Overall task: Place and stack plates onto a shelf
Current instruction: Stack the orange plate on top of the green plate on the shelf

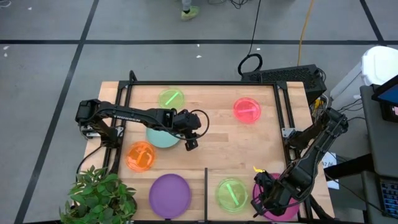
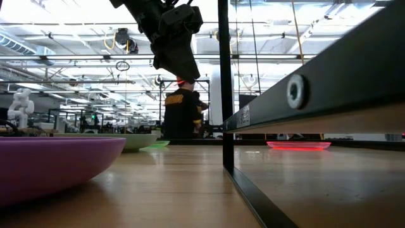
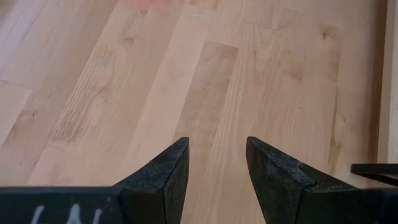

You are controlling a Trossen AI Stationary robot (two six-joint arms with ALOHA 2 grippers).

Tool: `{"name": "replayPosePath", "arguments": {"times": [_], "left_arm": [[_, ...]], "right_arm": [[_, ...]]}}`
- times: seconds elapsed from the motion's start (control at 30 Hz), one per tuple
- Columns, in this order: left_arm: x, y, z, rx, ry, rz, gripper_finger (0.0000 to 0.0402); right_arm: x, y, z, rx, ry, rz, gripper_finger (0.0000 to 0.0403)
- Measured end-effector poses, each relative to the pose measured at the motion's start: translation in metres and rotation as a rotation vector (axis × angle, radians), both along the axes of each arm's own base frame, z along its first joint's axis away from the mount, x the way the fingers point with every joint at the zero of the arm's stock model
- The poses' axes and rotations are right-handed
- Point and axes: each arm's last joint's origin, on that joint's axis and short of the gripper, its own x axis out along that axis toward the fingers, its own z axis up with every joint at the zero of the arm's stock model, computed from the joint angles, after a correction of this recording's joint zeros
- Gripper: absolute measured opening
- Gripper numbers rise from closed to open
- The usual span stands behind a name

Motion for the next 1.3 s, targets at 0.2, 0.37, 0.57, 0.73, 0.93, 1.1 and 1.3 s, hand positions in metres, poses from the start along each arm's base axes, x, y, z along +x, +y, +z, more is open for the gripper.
{"name": "replayPosePath", "arguments": {"times": [0.2, 0.37, 0.57, 0.73, 0.93, 1.1, 1.3], "left_arm": [[0.000, 0.000, 0.000, 0.000, 0.000, 0.000, 0.0165], [0.000, 0.000, 0.000, -0.010, -0.002, 0.013, 0.0165], [0.000, 0.000, 0.000, -0.022, -0.004, 0.028, 0.0165], [0.000, 0.000, 0.000, -0.042, -0.003, 0.036, 0.0165], [-0.003, -0.008, -0.002, -0.129, 0.024, 0.081, 0.0165], [-0.005, -0.018, -0.004, -0.170, 0.047, 0.074, 0.0165], [-0.006, -0.026, -0.004, -0.213, 0.050, 0.114, 0.0165]], "right_arm": [[0.001, 0.001, 0.001, 0.008, -0.017, 0.017, 0.0070], [0.001, 0.001, 0.001, 0.009, -0.016, 0.018, 0.0070], [-0.004, -0.005, -0.003, -0.056, 0.038, 0.019, 0.0070], [-0.007, -0.008, -0.009, -0.078, 0.058, 0.029, 0.0070], [-0.008, -0.022, 0.009, -0.070, -0.070, 0.006, 0.0059], [-0.015, -0.054, 0.029, -0.130, -0.156, -0.040, 0.0032], [-0.017, -0.093, 0.042, -0.225, -0.207, -0.025, 0.0003]]}}
